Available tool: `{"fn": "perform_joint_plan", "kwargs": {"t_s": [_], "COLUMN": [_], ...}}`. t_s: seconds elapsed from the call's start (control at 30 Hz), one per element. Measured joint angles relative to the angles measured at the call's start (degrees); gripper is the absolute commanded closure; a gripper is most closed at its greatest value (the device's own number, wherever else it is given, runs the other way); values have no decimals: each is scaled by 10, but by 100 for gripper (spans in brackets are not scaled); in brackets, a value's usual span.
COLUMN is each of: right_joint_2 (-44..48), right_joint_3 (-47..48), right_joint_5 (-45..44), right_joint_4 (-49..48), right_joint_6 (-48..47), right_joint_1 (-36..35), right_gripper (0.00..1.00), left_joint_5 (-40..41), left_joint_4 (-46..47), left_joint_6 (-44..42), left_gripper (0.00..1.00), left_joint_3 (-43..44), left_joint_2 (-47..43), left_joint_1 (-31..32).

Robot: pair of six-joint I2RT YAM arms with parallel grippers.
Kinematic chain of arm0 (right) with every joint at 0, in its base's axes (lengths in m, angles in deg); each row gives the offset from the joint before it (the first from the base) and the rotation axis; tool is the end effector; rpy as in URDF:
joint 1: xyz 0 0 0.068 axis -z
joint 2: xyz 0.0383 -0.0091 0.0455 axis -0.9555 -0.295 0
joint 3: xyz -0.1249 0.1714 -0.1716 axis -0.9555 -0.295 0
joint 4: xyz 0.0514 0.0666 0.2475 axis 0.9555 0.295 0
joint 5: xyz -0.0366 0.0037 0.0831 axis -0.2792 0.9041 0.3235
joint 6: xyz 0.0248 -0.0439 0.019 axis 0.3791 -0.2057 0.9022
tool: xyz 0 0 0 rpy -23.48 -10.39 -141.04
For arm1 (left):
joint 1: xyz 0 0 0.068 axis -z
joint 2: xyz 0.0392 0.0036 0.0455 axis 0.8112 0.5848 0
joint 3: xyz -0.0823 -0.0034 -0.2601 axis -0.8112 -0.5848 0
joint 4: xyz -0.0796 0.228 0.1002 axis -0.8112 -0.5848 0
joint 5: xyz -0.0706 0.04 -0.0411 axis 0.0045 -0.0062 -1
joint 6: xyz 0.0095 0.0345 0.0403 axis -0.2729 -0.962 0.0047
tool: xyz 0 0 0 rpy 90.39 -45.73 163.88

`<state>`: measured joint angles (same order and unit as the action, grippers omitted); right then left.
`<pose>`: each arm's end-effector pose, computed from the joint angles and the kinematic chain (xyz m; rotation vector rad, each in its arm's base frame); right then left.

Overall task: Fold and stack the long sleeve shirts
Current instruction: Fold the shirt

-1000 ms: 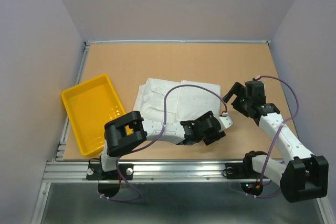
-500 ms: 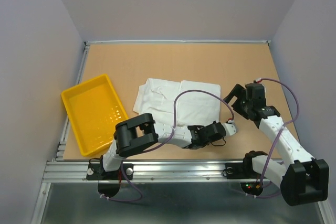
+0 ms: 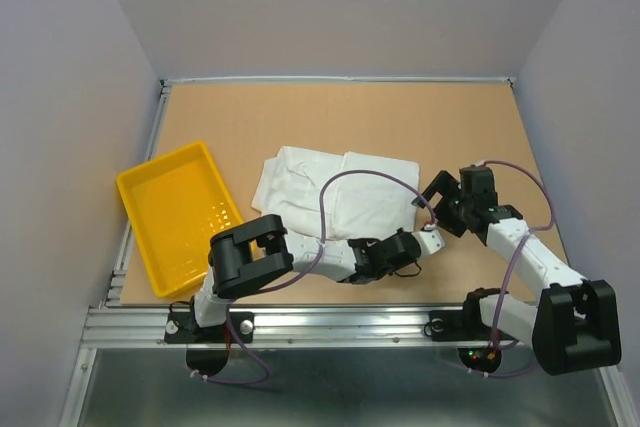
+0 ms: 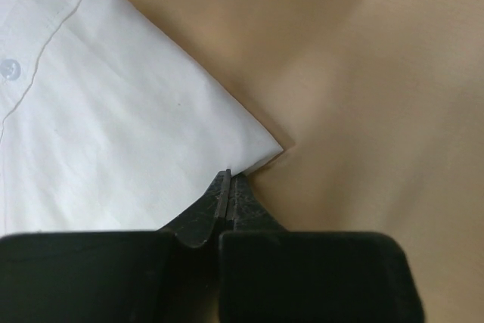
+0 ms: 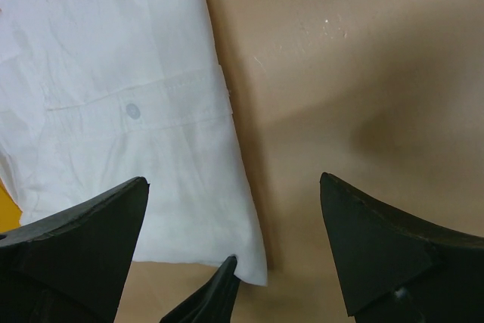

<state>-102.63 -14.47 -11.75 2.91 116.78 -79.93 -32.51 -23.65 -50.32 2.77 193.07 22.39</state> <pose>0.2087 0.0296 0.1948 0.7314 2.3765 0.5123 0.1093 -0.4085 0.1572 1.2686 1.7251 -0.3651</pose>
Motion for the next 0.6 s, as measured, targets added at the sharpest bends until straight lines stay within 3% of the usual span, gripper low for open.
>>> {"fn": "perform_joint_plan", "kwargs": {"t_s": [0.27,0.6], "right_joint_2": [-69,-150], "right_joint_3": [-34,-51], "right_joint_5": [72,156], "right_joint_4": [-78,-252], "right_joint_6": [35,74], "right_joint_1": [0,4], "right_gripper": [2,9], "left_joint_5": [-15,-38], "left_joint_4": [25,43], "left_joint_6": [33,68], "left_gripper": [100,100], "left_joint_3": [-24,-30], "left_joint_2": [-41,-49], "left_joint_1": [-17,-18]}}
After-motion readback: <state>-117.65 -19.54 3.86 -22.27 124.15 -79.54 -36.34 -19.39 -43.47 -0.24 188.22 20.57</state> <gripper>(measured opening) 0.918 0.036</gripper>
